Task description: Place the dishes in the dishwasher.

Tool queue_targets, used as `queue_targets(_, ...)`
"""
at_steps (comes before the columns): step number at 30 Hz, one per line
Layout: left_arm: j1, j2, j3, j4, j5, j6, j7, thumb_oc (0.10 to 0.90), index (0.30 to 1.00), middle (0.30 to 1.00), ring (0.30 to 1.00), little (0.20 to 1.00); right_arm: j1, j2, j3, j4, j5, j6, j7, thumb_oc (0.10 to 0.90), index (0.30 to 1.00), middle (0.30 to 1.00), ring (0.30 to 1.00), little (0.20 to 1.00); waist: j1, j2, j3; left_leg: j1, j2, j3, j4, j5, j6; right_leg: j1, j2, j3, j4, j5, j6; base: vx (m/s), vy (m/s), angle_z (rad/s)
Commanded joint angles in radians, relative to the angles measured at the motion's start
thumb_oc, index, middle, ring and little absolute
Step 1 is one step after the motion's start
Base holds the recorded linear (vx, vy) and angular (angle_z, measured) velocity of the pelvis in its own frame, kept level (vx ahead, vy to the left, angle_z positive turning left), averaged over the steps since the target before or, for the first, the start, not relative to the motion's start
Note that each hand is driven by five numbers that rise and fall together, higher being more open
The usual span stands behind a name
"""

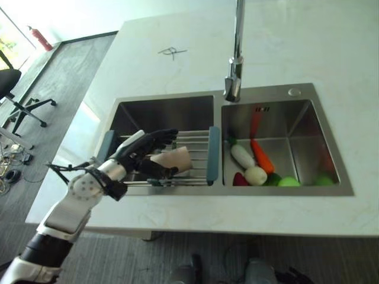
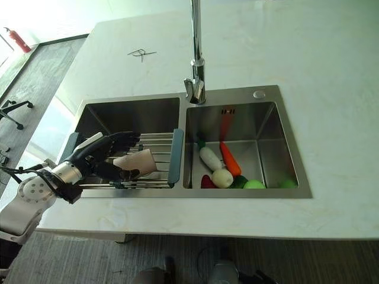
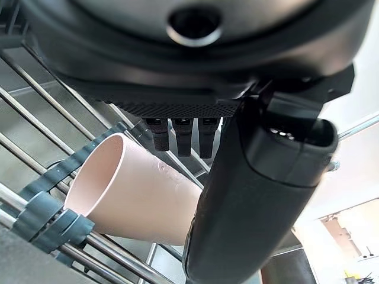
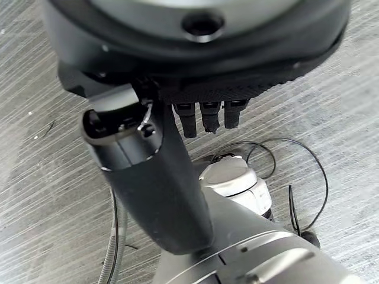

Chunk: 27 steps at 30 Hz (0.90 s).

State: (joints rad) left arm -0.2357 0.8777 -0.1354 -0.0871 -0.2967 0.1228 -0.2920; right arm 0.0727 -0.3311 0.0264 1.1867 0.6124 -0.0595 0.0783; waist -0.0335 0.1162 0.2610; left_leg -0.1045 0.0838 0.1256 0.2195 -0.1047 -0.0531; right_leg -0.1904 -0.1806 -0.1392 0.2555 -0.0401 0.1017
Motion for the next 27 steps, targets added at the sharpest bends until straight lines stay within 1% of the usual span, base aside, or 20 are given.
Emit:
queue_targets(1,-0.136,0.039,0.041,-0.041,0.052,-0.087,0.054,0.800,0.900,0.900,0.900,0.900,0.004,0.000,0.013,-0.023,0.031,-0.003,-0.001,0.800,0.900,0.900,0.900,0.900,-0.023,-0.006,-0.017,-0.041,-0.042,0.021,0.080,-0.071,0.048,0.041,0.005,0.007,0.044,-0.084,0.047,0.00,0.000,0.00)
queue_targets(5,-0.156,0.045,0.016,-0.032,0.067,-0.055,0.041,0.800,0.900,0.900,0.900,0.900,0.001,-0.008,0.007,-0.027,0.031,-0.004,0.002,0.800,0.900,0.900,0.900,0.900,-0.033,-0.003,-0.001,-0.050,-0.046,0.026,0.080,-0.070,0.048,0.028,0.001,0.014,0.044,-0.076,0.050,-0.03,0.030,-0.05)
queue_targets(6,-0.167,0.048,0.004,-0.034,0.081,-0.021,0.030,0.800,0.900,0.900,0.900,0.900,0.000,-0.015,0.002,-0.033,0.032,-0.005,0.005,0.800,0.900,0.900,0.900,0.900,-0.038,0.002,0.005,-0.054,-0.048,0.028,0.080,-0.068,0.048,0.023,-0.002,0.016,0.044,-0.074,0.052,-0.02,0.035,-0.03)
queue_targets(9,-0.174,0.052,-0.010,-0.031,0.104,0.005,0.019,0.800,0.900,0.900,0.900,0.900,-0.003,-0.019,0.000,-0.039,0.033,-0.006,0.006,0.800,0.900,0.900,0.900,0.900,-0.041,0.004,0.009,-0.055,-0.049,0.031,0.080,-0.067,0.048,0.020,-0.003,0.017,0.044,-0.071,0.053,0.00,0.022,-0.03)
queue_targets(11,-0.185,0.057,-0.030,-0.017,0.146,0.006,0.027,0.800,0.900,0.900,0.900,0.900,-0.009,-0.023,0.001,-0.046,0.039,-0.009,0.005,0.800,0.900,0.900,0.900,0.900,-0.045,0.008,0.015,-0.058,-0.051,0.032,0.080,-0.064,0.049,0.017,-0.004,0.019,0.044,-0.068,0.054,0.00,0.012,-0.02)
queue_targets(15,-0.206,0.077,-0.044,0.003,0.188,0.010,0.039,0.800,0.900,0.900,0.900,0.900,-0.010,-0.033,-0.002,-0.070,0.041,-0.010,-0.005,0.800,0.900,0.900,0.900,0.900,-0.053,0.018,0.026,-0.064,-0.055,0.037,0.080,-0.062,0.048,0.009,-0.005,0.024,0.044,-0.066,0.054,-0.01,0.025,-0.03)
queue_targets(18,-0.217,0.088,-0.053,0.007,0.214,0.026,0.039,0.800,0.900,0.900,0.900,0.900,-0.008,-0.040,-0.004,-0.081,0.032,-0.015,-0.005,0.800,0.900,0.900,0.900,0.900,-0.057,0.025,0.034,-0.068,-0.057,0.039,0.080,-0.059,0.047,0.003,-0.009,0.024,0.044,-0.063,0.055,-0.01,0.017,0.00)
queue_targets(22,-0.218,0.110,-0.057,0.013,0.252,0.080,0.009,0.800,0.900,0.900,0.900,0.900,-0.013,-0.050,-0.009,-0.091,0.036,-0.009,-0.012,0.800,0.900,0.900,0.900,0.900,-0.059,0.036,0.047,-0.076,-0.062,0.037,0.080,-0.056,0.045,-0.004,-0.013,0.022,0.044,-0.062,0.056,-0.02,0.016,-0.04)
queue_targets(25,-0.217,0.125,-0.056,0.017,0.262,0.104,0.005,0.800,0.900,0.900,0.900,0.900,-0.012,-0.057,-0.014,-0.089,0.035,-0.012,-0.011,0.800,0.900,0.900,0.900,0.900,-0.059,0.042,0.052,-0.077,-0.064,0.037,0.080,-0.054,0.045,-0.005,-0.016,0.019,0.044,-0.062,0.057,-0.01,0.011,-0.02)
queue_targets(27,-0.212,0.136,-0.052,0.016,0.276,0.138,-0.003,0.800,0.900,0.900,0.900,0.900,-0.011,-0.060,-0.018,-0.088,0.031,-0.019,-0.009,0.800,0.900,0.900,0.900,0.900,-0.058,0.047,0.053,-0.076,-0.067,0.035,0.080,-0.052,0.045,-0.003,-0.017,0.015,0.044,-0.062,0.057,0.00,0.000,0.00)
